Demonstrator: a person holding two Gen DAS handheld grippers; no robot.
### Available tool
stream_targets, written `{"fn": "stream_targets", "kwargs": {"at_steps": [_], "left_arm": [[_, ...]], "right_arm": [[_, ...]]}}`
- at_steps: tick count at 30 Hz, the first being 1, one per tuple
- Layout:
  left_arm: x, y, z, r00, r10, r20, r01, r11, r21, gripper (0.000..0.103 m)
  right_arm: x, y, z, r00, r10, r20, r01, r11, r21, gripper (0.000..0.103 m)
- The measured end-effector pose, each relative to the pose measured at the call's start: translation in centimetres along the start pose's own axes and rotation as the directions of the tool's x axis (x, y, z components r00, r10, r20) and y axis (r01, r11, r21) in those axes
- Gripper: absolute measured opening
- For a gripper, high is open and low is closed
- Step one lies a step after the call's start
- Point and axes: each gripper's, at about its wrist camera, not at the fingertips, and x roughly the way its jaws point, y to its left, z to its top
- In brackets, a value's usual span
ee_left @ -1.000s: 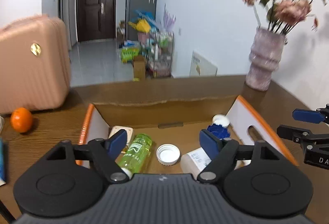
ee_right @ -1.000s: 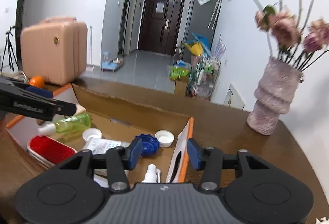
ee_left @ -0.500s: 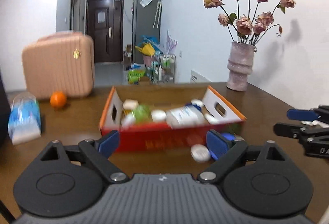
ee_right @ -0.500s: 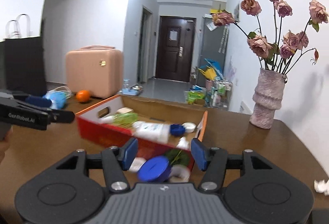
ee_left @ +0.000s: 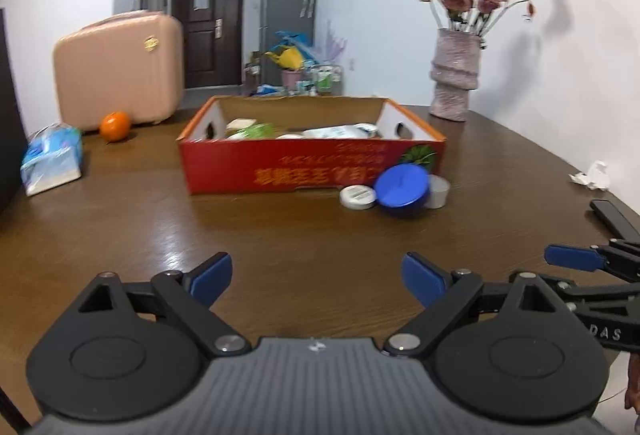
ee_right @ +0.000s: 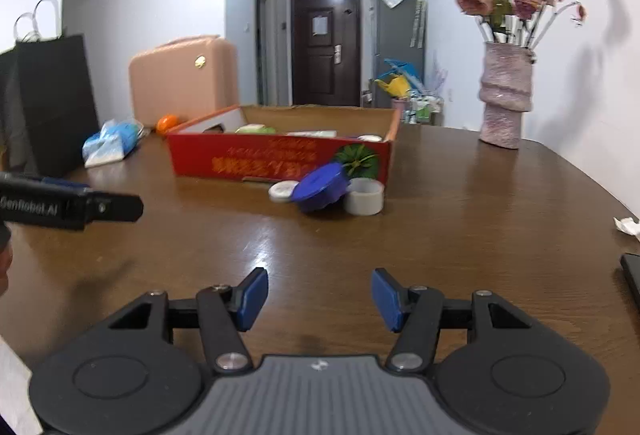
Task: Organize rigid objects
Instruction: 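Withdraw both tools from the box, then grasp the blue lid with the left tool while the right tool grasps the purple cap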
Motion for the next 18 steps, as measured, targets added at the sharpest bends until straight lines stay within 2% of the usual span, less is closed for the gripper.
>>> {"fn": "stream_targets", "kwargs": {"at_steps": [6,11,14,16,18], "left_arm": [[4.5,-2.6,2.2,0.996,-0.087,-0.005,0.087,0.995,0.042,0.096],[10.9,-4.1,4.5,0.976,-0.203,-0.077,0.202,0.979,-0.033,0.095],[14.5,-4.7,4.9,0.972,-0.189,-0.137,0.177,0.98,-0.095,0.089],[16.4,-4.6,4.9,0.964,-0.214,-0.161,0.187,0.968,-0.166,0.089],[17.7,-4.5,4.8,0.963,-0.214,-0.167,0.173,0.958,-0.227,0.09]], "right_arm": [[1.0,-1.9,0.2,0.999,-0.048,-0.005,0.048,0.997,0.056,0.057],[2.0,-3.4,0.2,0.997,-0.076,-0.033,0.079,0.994,0.08,0.057],[2.5,-4.5,0.3,0.995,-0.091,-0.045,0.095,0.991,0.096,0.057],[3.0,-5.3,0.5,0.994,-0.098,-0.048,0.102,0.989,0.109,0.057],[3.7,-6.2,0.9,0.993,-0.107,-0.049,0.112,0.986,0.124,0.057]]}}
